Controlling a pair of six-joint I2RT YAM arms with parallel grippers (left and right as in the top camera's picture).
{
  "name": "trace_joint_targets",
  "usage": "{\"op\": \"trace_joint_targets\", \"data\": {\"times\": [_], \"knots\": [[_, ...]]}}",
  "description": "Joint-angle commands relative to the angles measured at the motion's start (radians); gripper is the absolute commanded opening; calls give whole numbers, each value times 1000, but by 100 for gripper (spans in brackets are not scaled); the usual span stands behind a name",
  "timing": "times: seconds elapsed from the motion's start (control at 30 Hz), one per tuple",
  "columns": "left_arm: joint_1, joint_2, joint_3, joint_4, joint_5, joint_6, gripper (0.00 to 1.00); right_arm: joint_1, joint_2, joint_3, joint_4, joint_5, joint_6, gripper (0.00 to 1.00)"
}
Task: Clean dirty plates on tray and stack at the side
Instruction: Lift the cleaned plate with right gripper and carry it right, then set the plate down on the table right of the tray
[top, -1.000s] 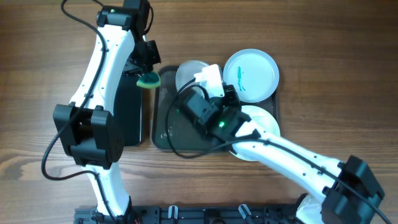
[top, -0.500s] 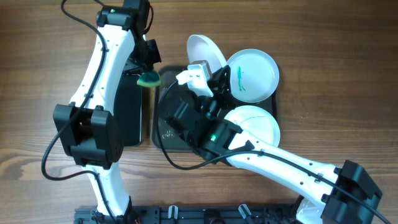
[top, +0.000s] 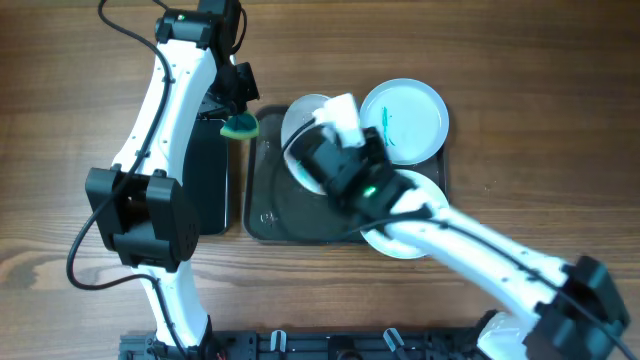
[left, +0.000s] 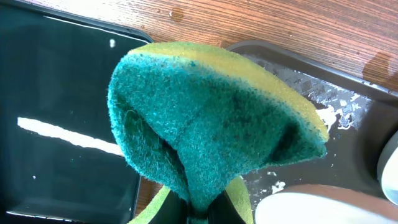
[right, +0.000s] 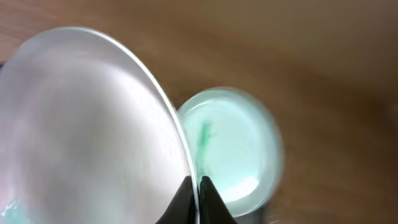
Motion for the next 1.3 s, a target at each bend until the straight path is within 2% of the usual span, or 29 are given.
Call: {"op": "trace_joint_targets", "data": {"times": [0.0,0.1,0.2,0.33,0.37,0.43,0.53,0.7,0.83,0.9,1.0,1.03,1.1,1.17,1.27], "knots": [[-3,-26,25,3,12,12,4,-222,-130,7,-14,-514,80,4],[-3,-26,25,3,12,12,4,-452,-190,7,-40,-822,82,4],[-4,-26,25,3,12,12,4,-796,-234,7,-121,-1067,132,4],[-11,-26,25,5,12,12,4,-1079,-233,5,-237,-1080,154,4],[-12,-26,25,7,12,12,4,-1170,-233,-9,-286,-1015,160,4],[-16,-26,25,7,12,12,4,-1257,-233,-49,-311,-895,202,4],[-26,-26,25,19,13,8,4,-1332,-230,-163,-259,-791,244,4],[-48,-26,25,45,12,8,4,-1340,-228,-353,-82,-661,279,4],[-59,-26,25,67,12,8,4,-1338,-223,-490,119,-656,262,4],[-60,-26,25,67,12,8,4,-1338,-214,-518,167,-657,262,4],[-60,-26,25,67,12,8,4,-1338,-187,-530,212,-741,223,19],[-60,-26,25,67,12,8,4,-1338,-180,-530,209,-774,218,25],[-60,-25,25,67,12,8,4,-1338,-178,-527,175,-806,210,31],[-60,-25,25,66,12,8,4,-1338,-179,-494,72,-858,203,32],[-60,-25,25,66,12,8,4,-1338,-181,-407,-107,-1075,98,32]]}}
